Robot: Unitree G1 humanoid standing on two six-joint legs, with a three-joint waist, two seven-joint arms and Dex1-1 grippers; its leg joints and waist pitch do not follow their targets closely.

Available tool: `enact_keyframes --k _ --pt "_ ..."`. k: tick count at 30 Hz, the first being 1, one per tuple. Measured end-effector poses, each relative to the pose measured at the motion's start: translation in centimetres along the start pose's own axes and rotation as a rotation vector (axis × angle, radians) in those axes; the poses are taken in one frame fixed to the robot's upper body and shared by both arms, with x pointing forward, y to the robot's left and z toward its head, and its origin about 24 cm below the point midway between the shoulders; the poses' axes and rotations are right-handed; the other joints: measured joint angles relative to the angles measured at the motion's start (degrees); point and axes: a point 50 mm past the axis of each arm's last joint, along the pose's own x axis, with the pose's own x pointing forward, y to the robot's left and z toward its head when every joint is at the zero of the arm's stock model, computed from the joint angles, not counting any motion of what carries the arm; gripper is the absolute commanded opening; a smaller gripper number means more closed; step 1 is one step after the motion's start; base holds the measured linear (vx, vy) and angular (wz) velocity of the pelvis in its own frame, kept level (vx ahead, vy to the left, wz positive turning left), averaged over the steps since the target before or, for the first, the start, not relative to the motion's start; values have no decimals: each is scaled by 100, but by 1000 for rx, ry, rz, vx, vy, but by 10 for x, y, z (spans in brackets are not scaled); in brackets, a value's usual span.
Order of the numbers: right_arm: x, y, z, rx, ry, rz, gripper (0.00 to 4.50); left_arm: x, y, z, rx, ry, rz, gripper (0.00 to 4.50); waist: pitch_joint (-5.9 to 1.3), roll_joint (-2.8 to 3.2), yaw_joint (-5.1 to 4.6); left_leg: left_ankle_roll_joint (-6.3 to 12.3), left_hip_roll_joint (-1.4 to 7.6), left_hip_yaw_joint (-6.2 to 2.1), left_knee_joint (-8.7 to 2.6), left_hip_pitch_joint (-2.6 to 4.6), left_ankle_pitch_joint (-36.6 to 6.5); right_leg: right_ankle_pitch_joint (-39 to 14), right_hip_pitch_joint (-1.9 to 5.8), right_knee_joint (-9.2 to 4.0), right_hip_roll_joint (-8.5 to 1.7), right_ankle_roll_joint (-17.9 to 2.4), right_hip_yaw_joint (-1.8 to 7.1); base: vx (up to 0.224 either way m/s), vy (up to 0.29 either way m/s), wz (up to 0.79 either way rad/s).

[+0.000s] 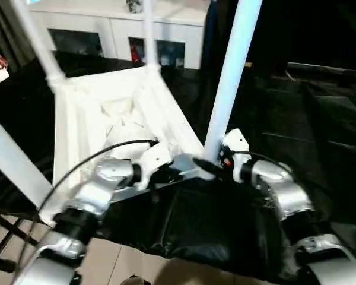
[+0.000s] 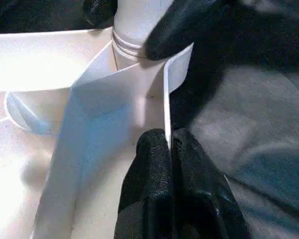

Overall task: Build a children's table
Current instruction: Rotate leg to tighten

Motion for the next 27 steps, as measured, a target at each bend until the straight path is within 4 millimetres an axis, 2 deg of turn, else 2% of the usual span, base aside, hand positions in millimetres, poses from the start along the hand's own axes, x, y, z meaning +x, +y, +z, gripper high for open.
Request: enact_keyframes --k 4,8,13,17,27 --pt "-7 4 0 -5 4 96 293 -4 -2 -1 -8 -8 -56 0 2 -3 58 0 0 3 9 -5 0 0 0 -1 -2 0 2 0 0 0" --pt "-11 5 0 5 20 144 278 -5 -4 -2 -10 -6 -83 0 2 -3 74 0 1 3 9 -4 0 0 0 2 -3 0 1 0 0 0" --pt "-14 5 4 -12 21 184 222 -6 -5 -3 -12 -4 -103 0 1 -3 76 0 2 2 9 -2 0 0 1 6 -3 0 2 0 0 0" --pt "-15 6 5 -15 25 193 204 -6 -5 -3 -11 -4 -111 0 1 -3 87 0 2 2 9 -1 0 0 2 5 -3 0 1 0 0 0" --pt "-17 11 0 -14 24 190 200 -4 -7 -3 -7 -1 -114 0 0 -1 142 0 2 2 9 0 0 0 4 4 -3 0 2 0 0 0"
